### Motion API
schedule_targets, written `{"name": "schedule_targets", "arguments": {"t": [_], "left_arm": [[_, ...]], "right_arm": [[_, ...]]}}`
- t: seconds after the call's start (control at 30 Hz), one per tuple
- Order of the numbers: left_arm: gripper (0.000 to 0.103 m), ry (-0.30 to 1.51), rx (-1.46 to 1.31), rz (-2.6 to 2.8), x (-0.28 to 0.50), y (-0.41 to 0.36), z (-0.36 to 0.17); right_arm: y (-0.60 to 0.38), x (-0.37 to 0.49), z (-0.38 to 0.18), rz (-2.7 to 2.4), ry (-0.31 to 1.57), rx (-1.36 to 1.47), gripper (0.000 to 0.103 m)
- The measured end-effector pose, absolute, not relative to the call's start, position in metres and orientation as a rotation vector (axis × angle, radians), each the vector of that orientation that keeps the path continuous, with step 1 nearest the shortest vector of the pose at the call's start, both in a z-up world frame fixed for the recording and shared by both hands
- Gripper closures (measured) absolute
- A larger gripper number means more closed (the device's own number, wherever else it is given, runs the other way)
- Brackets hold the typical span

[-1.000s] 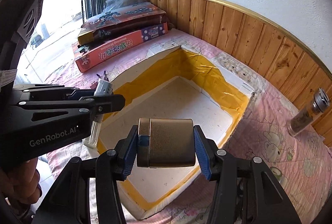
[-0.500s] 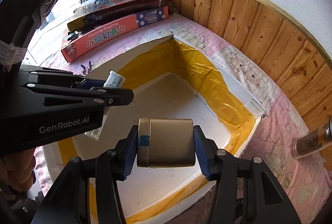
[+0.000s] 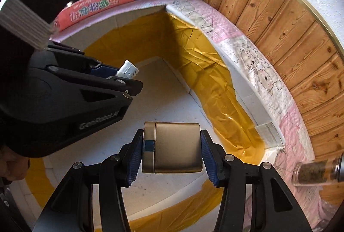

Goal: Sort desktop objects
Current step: 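Carry the gold tin and white lighter with both tools over the cardboard box, then open the right tool dropping the tin while the left tool releases the lighter into the box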

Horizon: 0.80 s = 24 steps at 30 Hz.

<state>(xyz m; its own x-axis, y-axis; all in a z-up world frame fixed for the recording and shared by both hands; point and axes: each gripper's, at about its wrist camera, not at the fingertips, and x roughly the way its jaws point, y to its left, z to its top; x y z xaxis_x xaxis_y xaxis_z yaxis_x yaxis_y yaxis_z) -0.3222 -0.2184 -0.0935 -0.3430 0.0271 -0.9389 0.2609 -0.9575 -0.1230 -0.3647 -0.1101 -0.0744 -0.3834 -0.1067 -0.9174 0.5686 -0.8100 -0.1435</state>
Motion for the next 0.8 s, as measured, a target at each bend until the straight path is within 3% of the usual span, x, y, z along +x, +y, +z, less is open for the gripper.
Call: {"name": "schedule_targets", "arguments": {"t": [0.47, 0.67, 0.8], "left_arm": [[0.084, 0.278, 1.715, -2.440, -0.342, -0.215, -0.112], [0.074, 0.315, 1.696, -2.424, -0.338, -0.222, -0.108], [0.074, 0.321, 1.676, -2.438, -0.326, -0.226, -0.095]], "right_arm": [[-0.116, -0.383, -0.087, -2.158, 0.707, 1.487, 0.051], [-0.111, -0.379, -0.080, -2.181, 0.648, 1.500, 0.050], [-0.102, -0.368, -0.065, -2.210, 0.530, 1.484, 0.050]]}}
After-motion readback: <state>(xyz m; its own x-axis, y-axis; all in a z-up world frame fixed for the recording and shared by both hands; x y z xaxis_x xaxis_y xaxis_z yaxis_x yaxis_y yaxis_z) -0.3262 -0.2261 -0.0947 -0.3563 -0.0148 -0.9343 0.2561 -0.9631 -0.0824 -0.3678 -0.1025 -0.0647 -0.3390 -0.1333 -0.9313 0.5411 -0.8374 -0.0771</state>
